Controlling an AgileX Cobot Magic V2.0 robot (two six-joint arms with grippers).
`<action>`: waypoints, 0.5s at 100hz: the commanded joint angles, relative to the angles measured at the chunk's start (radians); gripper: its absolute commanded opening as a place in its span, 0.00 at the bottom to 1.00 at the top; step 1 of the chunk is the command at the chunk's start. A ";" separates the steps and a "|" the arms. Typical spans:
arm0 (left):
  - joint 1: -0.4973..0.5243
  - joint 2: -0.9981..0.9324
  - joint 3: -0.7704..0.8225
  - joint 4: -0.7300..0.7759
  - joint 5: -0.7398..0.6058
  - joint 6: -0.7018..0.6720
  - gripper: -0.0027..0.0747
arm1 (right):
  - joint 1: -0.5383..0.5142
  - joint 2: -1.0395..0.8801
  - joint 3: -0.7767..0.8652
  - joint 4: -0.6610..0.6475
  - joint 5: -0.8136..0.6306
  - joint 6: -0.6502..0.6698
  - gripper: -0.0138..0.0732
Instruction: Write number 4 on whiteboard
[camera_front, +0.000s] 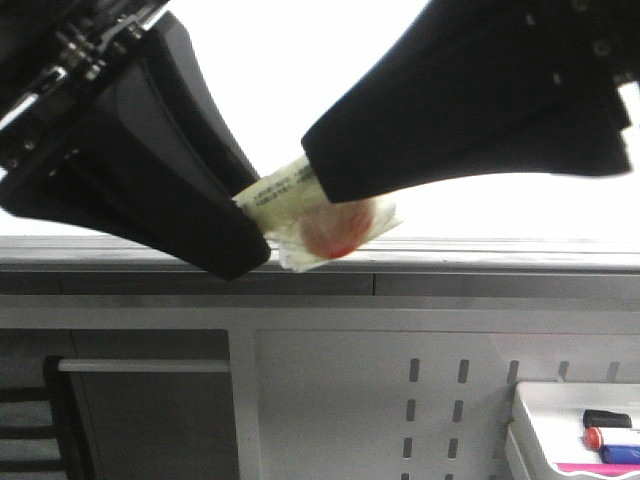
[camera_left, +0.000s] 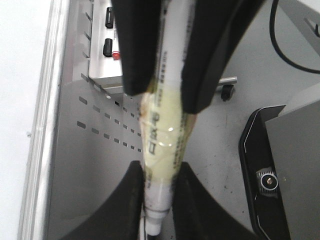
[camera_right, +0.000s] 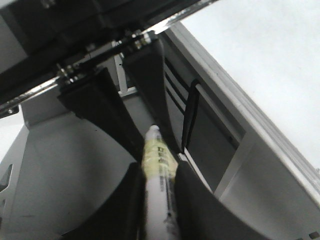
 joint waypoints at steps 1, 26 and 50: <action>-0.010 -0.026 -0.024 -0.051 -0.034 -0.016 0.01 | -0.002 0.004 -0.033 -0.003 -0.049 -0.010 0.12; -0.010 -0.026 -0.024 -0.080 -0.034 -0.024 0.03 | -0.002 0.008 -0.033 -0.003 -0.065 -0.010 0.08; -0.010 -0.030 -0.024 -0.102 -0.037 -0.087 0.64 | -0.003 0.008 -0.033 -0.003 -0.065 -0.010 0.08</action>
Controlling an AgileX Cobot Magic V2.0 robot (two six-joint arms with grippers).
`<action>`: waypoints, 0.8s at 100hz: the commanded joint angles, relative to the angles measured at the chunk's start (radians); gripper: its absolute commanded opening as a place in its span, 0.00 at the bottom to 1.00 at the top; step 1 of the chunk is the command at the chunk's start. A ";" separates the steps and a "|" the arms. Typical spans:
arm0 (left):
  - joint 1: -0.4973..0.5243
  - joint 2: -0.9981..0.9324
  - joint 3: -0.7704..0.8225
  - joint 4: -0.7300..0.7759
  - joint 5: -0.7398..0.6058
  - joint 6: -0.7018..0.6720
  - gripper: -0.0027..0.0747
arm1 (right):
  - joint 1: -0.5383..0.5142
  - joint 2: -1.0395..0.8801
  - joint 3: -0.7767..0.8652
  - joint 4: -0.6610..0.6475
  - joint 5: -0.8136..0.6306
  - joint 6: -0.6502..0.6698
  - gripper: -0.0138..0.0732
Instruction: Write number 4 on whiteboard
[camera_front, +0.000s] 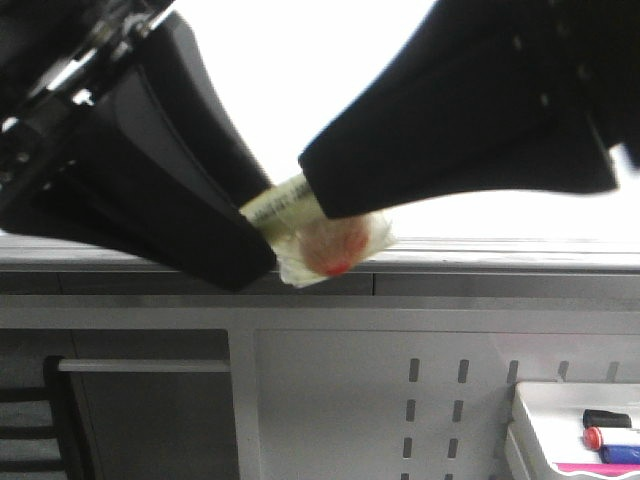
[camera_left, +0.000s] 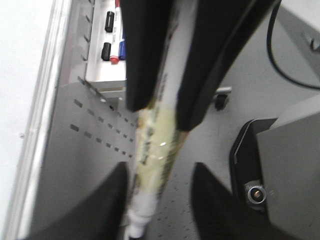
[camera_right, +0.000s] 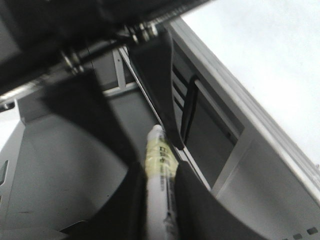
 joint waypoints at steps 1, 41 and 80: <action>-0.008 -0.030 -0.030 -0.053 -0.031 -0.052 0.67 | -0.007 -0.007 -0.031 -0.003 -0.065 -0.007 0.08; 0.126 -0.390 -0.026 -0.029 -0.155 -0.416 0.34 | -0.120 -0.012 -0.031 -0.025 -0.166 -0.007 0.08; 0.330 -0.886 0.169 -0.033 -0.161 -0.508 0.01 | -0.381 0.095 -0.155 -0.100 -0.219 -0.007 0.09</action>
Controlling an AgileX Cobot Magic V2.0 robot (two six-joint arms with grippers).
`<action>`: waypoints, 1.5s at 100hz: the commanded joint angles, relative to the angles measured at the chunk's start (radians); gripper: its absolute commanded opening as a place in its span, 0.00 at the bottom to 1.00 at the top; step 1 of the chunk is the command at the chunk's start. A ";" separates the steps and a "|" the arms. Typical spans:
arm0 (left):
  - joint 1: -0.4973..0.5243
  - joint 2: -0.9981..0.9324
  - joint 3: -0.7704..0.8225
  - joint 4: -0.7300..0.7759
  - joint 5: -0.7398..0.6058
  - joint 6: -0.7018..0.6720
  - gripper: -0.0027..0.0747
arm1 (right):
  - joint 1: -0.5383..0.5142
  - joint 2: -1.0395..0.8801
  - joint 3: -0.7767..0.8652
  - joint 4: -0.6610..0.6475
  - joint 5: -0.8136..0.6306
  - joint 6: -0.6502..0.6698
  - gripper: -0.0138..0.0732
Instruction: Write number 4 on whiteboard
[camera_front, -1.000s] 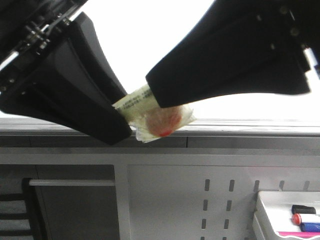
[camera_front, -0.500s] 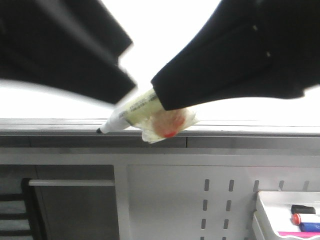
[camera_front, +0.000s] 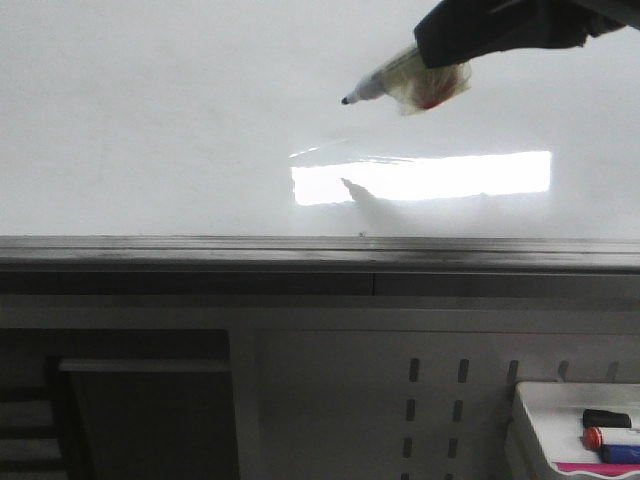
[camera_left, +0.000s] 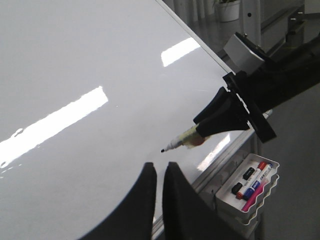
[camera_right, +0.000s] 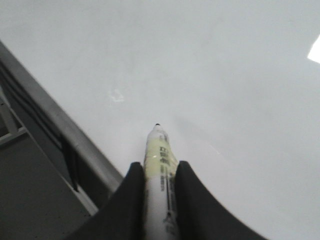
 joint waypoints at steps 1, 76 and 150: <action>0.032 -0.074 0.040 -0.032 -0.061 -0.026 0.01 | -0.049 0.026 -0.075 -0.015 -0.082 -0.007 0.09; 0.080 -0.188 0.141 -0.085 -0.085 -0.026 0.01 | -0.148 0.157 -0.178 -0.015 -0.017 -0.007 0.09; 0.080 -0.188 0.141 -0.085 -0.087 -0.026 0.01 | -0.085 0.232 -0.178 -0.004 0.101 -0.004 0.09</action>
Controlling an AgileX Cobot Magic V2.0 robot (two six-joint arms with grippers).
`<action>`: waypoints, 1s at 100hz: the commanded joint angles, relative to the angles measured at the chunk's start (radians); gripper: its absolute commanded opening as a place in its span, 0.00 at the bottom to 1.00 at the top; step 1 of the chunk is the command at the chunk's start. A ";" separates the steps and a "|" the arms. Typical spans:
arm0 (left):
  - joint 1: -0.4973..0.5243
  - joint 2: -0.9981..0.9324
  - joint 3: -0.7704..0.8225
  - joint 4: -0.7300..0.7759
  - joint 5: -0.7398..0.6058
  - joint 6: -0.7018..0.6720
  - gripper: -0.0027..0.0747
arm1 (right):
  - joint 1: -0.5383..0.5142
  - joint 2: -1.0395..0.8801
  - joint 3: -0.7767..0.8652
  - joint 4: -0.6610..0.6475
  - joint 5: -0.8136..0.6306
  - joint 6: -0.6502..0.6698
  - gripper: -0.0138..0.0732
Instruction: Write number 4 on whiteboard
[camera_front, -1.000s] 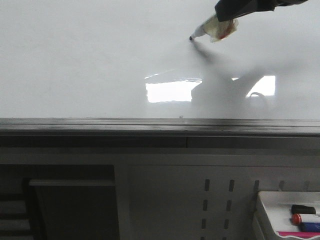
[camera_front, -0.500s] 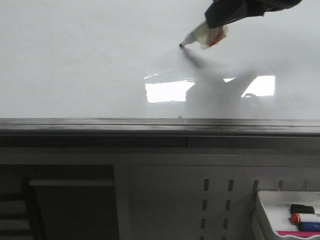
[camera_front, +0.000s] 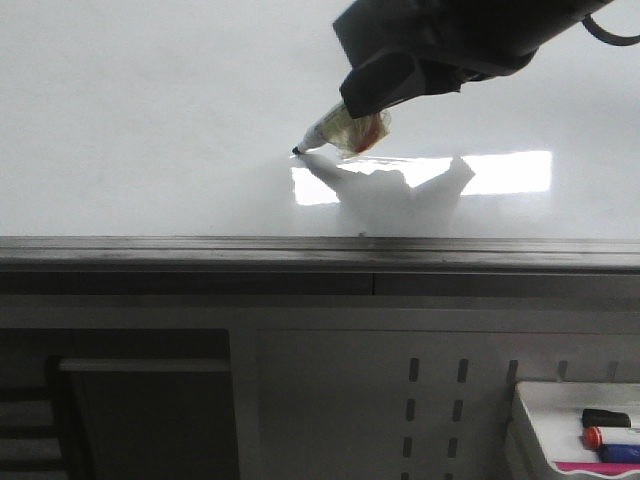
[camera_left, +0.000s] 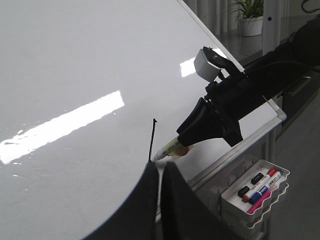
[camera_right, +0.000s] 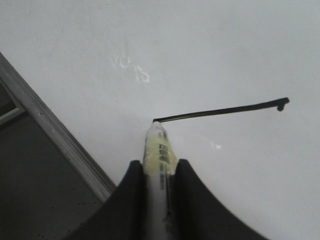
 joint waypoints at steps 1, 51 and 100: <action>0.003 0.010 -0.026 -0.032 -0.065 -0.010 0.01 | -0.063 -0.028 -0.018 -0.018 0.026 -0.004 0.09; 0.003 0.010 -0.026 -0.032 -0.132 -0.010 0.01 | -0.417 -0.244 0.057 -0.020 0.262 -0.004 0.09; 0.003 0.012 -0.026 -0.032 -0.142 -0.010 0.01 | -0.246 -0.343 -0.059 0.027 0.205 -0.004 0.09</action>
